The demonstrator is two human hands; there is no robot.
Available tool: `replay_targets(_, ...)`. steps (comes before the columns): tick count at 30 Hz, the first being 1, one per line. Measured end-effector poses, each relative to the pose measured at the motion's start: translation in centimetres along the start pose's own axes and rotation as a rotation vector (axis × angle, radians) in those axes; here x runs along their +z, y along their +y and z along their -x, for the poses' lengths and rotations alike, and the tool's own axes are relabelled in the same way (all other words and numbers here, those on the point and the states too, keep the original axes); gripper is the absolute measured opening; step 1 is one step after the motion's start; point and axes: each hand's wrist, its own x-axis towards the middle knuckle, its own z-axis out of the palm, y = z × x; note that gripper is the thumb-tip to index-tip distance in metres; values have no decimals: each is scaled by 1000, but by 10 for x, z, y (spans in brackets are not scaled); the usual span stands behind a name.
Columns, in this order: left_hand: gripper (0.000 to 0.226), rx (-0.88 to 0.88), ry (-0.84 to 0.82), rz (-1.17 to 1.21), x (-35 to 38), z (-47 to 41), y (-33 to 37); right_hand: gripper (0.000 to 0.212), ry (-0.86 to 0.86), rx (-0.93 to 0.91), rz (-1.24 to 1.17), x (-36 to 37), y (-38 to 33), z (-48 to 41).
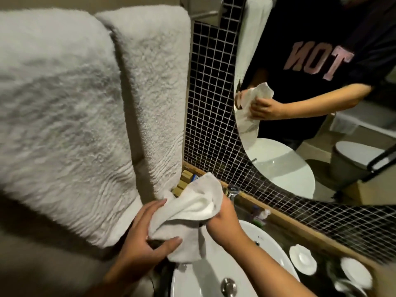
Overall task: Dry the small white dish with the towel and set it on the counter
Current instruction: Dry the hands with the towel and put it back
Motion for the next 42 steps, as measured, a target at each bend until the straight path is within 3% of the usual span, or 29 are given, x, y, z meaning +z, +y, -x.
replay_targets(5, 110, -194, -303, 330, 12, 11, 4, 38, 2, -145, 13, -20, -30, 11)
replay_targets(8, 117, -371, -375, 543, 30, 11, 20, 38, 58, -198, -74, -32, -62, 9)
replay_targets(10, 100, -388, -334, 616, 42, 9, 37, 41, 164, -202, -108, -41, -85, 5)
replay_targets(11, 78, -382, -299, 649, 47, 4, 47, 40, 227, -178, -125, -47, -93, 2)
replay_targets(13, 34, -393, -217, 762, 54, -8, 73, 43, 286, -46, -146, -62, -97, -2)
replay_targets(14, 27, -402, -192, 803, 55, -15, 86, 44, 228, 63, -166, -68, -93, -1)
replay_targets(16, 28, -394, -178, 821, 55, -27, 101, 45, 8, 337, -274, -76, -79, 13)
replay_targets(18, 33, -407, -176, 744, 55, -36, 109, 50, -85, 586, -346, -81, -71, 29)
replay_targets(21, 50, -599, -232, 738, 55, -49, 106, 46, -46, 625, -524, -93, -65, 37)
replay_targets(22, 56, -688, -281, 798, 53, -52, 104, 56, -9, 582, -624, -96, -63, 37)
replay_targets(24, 59, -769, -368, 957, 47, -56, 101, 98, 80, 546, -711, -96, -54, 38)
replay_targets(26, 62, -748, -479, 1053, 46, -54, 92, 126, 142, 626, -383, -87, -43, 44)
replay_targets(28, 62, -646, -503, 805, 49, -47, 78, 120, 189, 619, -65, -80, -36, 51)
replay_targets(31, 61, -572, -357, 392, 54, -40, 57, 75, 141, 409, 303, -83, -31, 51)
replay_targets(33, 89, -578, -266, 319, 55, -40, 40, 52, 17, 378, 530, -81, -29, 51)
replay_targets(34, 105, -545, -232, 281, 53, -40, 38, 54, -33, 409, 582, -79, -26, 51)
replay_targets(36, 112, -372, -279, 164, 48, -39, 33, 71, -94, 446, 656, -75, -25, 52)
replay_targets(39, 93, -174, -504, -169, 36, -39, 35, 79, -220, 412, 812, -76, -25, 51)
replay_targets(42, 80, -170, -476, -475, 28, -30, 26, 73, -330, 401, 974, -72, -16, 50)
